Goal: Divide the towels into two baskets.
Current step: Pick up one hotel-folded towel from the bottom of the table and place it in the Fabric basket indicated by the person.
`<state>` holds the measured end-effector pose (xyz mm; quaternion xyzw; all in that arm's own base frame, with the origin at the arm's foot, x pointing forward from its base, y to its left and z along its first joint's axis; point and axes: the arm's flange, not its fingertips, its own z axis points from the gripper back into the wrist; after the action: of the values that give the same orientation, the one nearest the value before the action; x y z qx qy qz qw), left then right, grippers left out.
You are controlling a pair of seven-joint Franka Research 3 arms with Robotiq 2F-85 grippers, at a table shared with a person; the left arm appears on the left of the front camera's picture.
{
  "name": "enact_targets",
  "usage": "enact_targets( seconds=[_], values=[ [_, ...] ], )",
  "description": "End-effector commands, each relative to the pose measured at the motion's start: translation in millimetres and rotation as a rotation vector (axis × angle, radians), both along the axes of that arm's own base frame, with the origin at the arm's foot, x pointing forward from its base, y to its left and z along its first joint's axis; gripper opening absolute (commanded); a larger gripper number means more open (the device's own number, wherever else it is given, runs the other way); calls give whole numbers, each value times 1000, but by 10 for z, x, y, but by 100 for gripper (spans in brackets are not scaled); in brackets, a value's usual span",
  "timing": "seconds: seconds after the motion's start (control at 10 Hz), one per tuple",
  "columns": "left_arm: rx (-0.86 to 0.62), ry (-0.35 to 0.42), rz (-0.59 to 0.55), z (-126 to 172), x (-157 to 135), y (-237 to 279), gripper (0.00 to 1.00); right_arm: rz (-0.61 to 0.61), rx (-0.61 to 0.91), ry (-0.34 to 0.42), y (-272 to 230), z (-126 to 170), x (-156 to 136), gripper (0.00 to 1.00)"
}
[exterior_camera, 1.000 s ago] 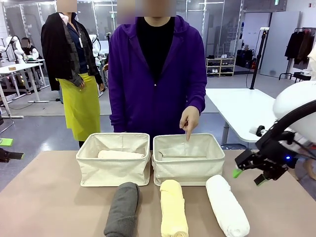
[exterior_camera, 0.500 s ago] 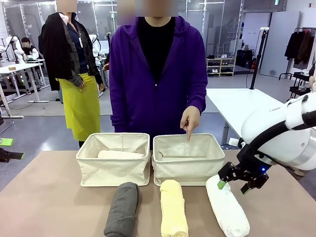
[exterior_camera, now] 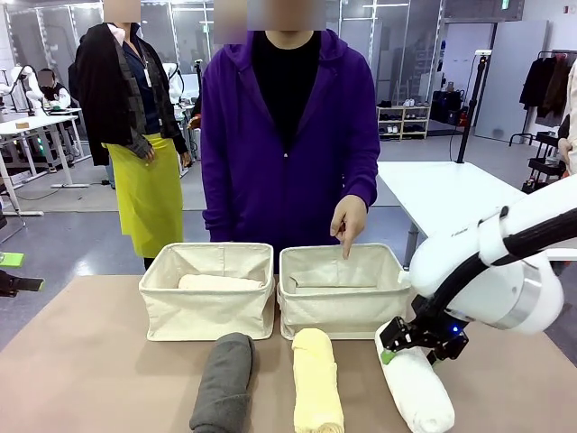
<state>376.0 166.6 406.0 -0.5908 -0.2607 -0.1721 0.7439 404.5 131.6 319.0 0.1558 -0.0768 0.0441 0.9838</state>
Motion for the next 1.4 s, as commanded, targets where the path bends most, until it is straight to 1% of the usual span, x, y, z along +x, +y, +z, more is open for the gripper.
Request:
enact_targets(
  seconds=[0.0,0.1,0.2,0.3,0.4,0.5,0.6,0.7,0.8,0.9,1.0,1.1,1.2,1.3],
  values=[
    [1,17,5,62,-27,5,100,-22,-34,-7,29,-165,-453,93],
    [1,17,5,62,-27,5,100,-16,-39,0,39,-178,-460,80],
    [1,17,5,62,-27,5,100,-12,-44,4,49,-191,-463,73],
    [1,17,5,62,-27,5,100,-11,-48,8,54,-207,-468,60],
    [1,17,5,62,-27,5,100,-10,-50,10,59,-215,-472,53],
    [1,17,5,62,-27,5,100,-7,-51,12,66,-220,-479,40],
    [1,17,5,62,-27,5,100,-3,-54,18,66,-214,-488,33],
    [1,17,5,62,-27,5,100,12,-60,28,53,-119,-515,20],
    [1,17,5,62,-27,5,100,54,-60,2,69,105,-551,26],
    [1,17,5,62,-27,5,100,153,-76,-23,129,444,-595,26],
    [1,17,5,62,-27,5,100,267,-92,-64,230,843,-665,26],
    [1,17,5,62,-27,5,100,424,-134,-111,315,1259,-743,26],
    [1,17,5,62,-27,5,100,534,-179,-143,389,1479,-768,26],
    [1,17,5,62,-27,5,100,645,-219,-168,437,1585,-784,26]
  ],
)
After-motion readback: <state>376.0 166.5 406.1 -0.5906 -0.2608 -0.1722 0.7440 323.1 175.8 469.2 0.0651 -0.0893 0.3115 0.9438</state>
